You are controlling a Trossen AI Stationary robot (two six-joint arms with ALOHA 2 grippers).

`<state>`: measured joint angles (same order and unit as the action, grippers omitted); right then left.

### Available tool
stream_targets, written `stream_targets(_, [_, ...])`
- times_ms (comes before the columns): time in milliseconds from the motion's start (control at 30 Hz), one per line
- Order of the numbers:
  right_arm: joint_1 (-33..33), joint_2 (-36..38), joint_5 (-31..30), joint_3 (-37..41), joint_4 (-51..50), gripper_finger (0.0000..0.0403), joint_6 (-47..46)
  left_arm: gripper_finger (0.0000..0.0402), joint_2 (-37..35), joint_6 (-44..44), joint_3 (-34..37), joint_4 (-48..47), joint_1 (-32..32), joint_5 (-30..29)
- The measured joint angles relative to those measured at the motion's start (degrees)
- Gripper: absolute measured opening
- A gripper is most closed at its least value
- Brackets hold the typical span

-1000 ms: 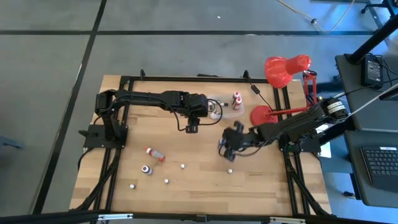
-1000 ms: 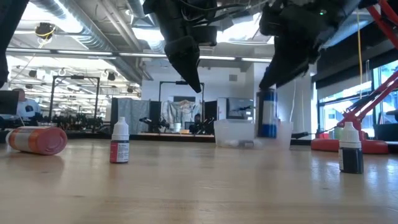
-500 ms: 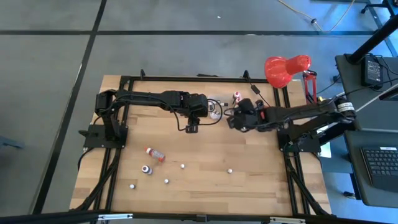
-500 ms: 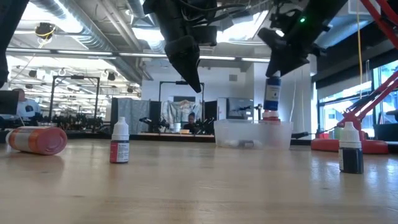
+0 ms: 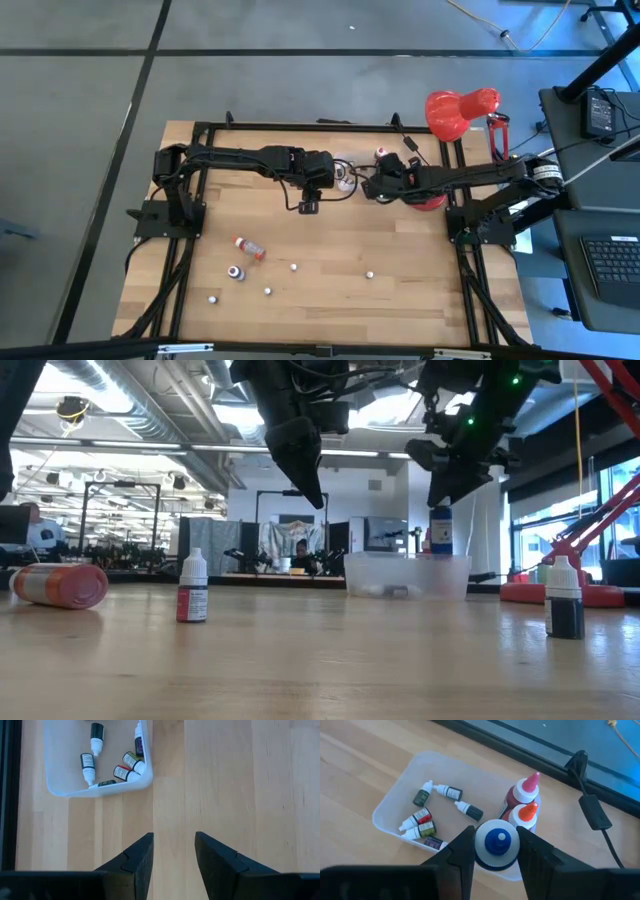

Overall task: Pick & Place food coloring
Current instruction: Put the big blue food coloring bottle in the transparent bin

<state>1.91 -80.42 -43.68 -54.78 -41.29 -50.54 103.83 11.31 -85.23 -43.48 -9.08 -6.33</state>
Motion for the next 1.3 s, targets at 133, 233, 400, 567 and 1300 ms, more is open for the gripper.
stream_targets(133, [0.7,-1.5,0.0,0.0,-0.5,0.0123,-0.2,0.0141,0.0,0.8,0.0,0.0,0.0,0.0])
stream_targets(233, [1.5,-2.5,0.3,0.0,-0.6,0.0123,-0.2,0.0141,0.0,0.9,0.0,0.0,0.0,0.0])
stream_targets(400, [2.9,-4.2,1.0,0.0,-0.9,0.0123,-0.2,0.0141,0.0,1.0,0.0,0.0,0.0,0.0])
stream_targets(567, [3.6,-6.0,2.1,0.0,-0.9,0.0123,0.0,0.0141,0.0,1.0,0.0,0.0,0.0,0.0])
stream_targets(1300, [3.7,-11.5,2.2,0.0,-0.8,0.0148,0.0,0.0141,0.0,0.9,0.0,0.0,0.0,0.0])
